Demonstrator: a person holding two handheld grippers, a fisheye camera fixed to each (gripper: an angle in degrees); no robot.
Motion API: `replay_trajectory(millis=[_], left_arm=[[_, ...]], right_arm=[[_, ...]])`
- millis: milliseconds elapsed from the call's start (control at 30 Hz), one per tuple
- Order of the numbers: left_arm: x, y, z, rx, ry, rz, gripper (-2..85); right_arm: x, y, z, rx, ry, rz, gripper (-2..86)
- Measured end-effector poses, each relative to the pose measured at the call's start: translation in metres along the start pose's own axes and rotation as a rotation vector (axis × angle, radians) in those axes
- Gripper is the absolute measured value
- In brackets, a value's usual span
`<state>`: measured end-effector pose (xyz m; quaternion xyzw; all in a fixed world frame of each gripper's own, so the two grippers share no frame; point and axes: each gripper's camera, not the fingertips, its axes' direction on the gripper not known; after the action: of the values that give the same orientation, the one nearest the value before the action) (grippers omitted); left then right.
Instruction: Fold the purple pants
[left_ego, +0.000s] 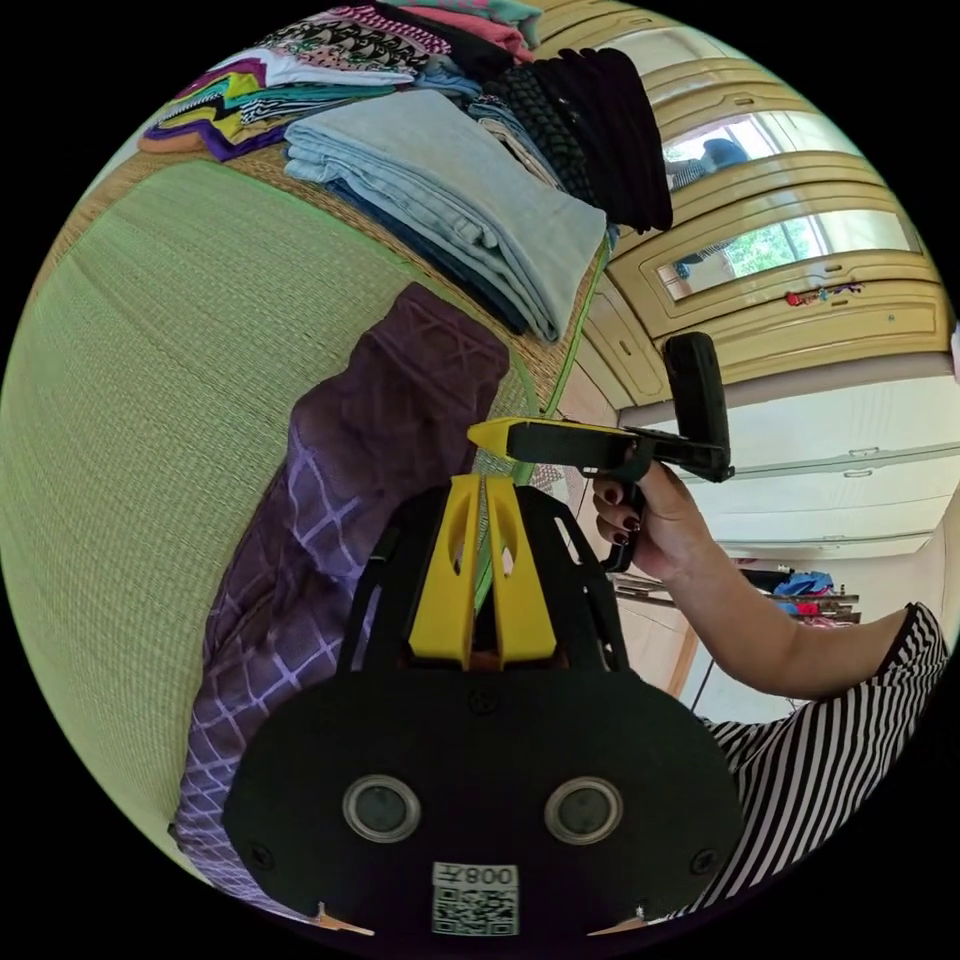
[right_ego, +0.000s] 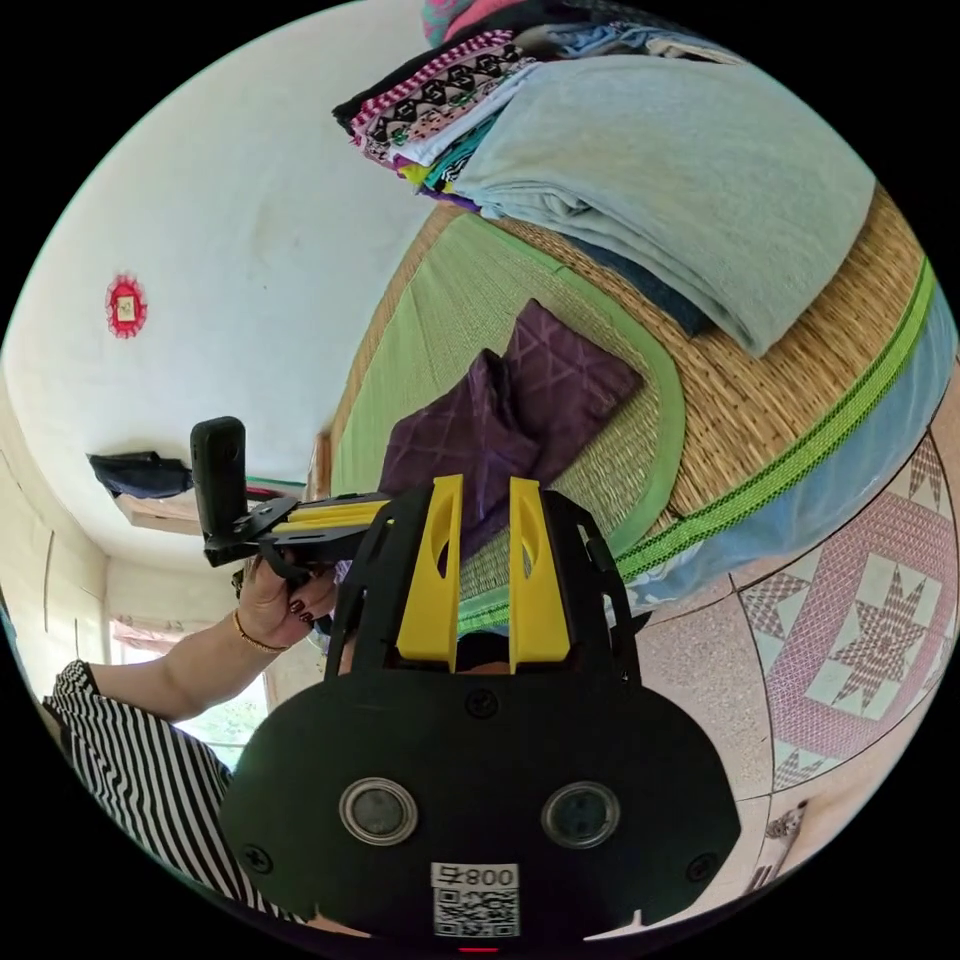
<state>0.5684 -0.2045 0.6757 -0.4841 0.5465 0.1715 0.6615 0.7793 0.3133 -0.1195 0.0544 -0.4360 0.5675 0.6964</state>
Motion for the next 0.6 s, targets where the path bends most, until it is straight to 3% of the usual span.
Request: replay_trajectory(millis=[300,600], left_arm=[[0.014,-0.034,-0.004,0.089,-0.091,0.050,2.2],[-0.009,-0.089,0.018,0.033,-0.203,-0.035,5.2]], right_arm=[[-0.011,0.011,-0.004,0.042,-0.051,0.041,8.1],[-0.088,0.018,-0.014,0.152,0.300,-0.217,9.2]])
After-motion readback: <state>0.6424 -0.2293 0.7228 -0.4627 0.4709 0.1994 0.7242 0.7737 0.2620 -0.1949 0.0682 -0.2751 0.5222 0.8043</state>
